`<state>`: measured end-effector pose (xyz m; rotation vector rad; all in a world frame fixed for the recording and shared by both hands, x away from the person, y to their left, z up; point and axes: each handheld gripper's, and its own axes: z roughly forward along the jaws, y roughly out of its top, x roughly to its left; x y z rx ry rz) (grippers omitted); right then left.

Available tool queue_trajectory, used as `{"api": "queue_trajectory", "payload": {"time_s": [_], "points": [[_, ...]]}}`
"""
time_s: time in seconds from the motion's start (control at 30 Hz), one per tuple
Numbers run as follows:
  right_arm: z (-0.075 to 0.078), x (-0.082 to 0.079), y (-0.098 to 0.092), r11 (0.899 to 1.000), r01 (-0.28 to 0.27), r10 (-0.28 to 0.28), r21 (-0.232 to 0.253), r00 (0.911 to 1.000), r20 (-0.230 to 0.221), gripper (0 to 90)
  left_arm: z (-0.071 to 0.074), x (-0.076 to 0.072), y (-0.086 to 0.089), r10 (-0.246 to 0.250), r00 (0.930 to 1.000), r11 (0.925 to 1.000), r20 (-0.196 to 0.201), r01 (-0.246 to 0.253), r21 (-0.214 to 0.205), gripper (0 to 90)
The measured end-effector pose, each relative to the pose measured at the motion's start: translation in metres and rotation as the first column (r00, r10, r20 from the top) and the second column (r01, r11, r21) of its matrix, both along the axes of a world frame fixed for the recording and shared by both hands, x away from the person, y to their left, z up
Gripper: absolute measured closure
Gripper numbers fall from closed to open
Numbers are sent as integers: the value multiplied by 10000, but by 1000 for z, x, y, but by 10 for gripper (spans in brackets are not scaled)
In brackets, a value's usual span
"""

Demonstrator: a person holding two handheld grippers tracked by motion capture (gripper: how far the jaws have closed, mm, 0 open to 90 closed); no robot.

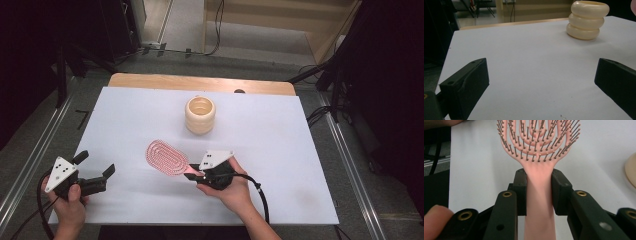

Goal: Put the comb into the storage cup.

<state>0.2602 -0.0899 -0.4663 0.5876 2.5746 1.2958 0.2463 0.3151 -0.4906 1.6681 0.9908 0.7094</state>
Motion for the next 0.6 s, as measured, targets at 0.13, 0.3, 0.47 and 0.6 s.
{"api": "queue_trajectory", "payload": {"time_s": [0.13, 0.3, 0.47, 0.6], "points": [[2, -1, -4, 9997, 111, -112, 217, 9999, 76, 673, 0, 0, -1, -5, 10000, 10000, -3, 5, 94, 0], [1, -2, -6, 9983, 156, -163, 566, 9998, 114, 673, 2, -1, -4, -54, 10000, 9995, 23, 53, 304, 0], [1, -4, -9, 9960, 480, -494, 757, 9986, 171, 673, 4, -3, -11, -255, 9996, 9975, 136, 246, 656, 0], [1, -3, -11, 9938, 642, -667, 910, 9975, 243, 673, 6, -2, -16, -410, 9991, 9974, 94, 404, 603, 0]]}}
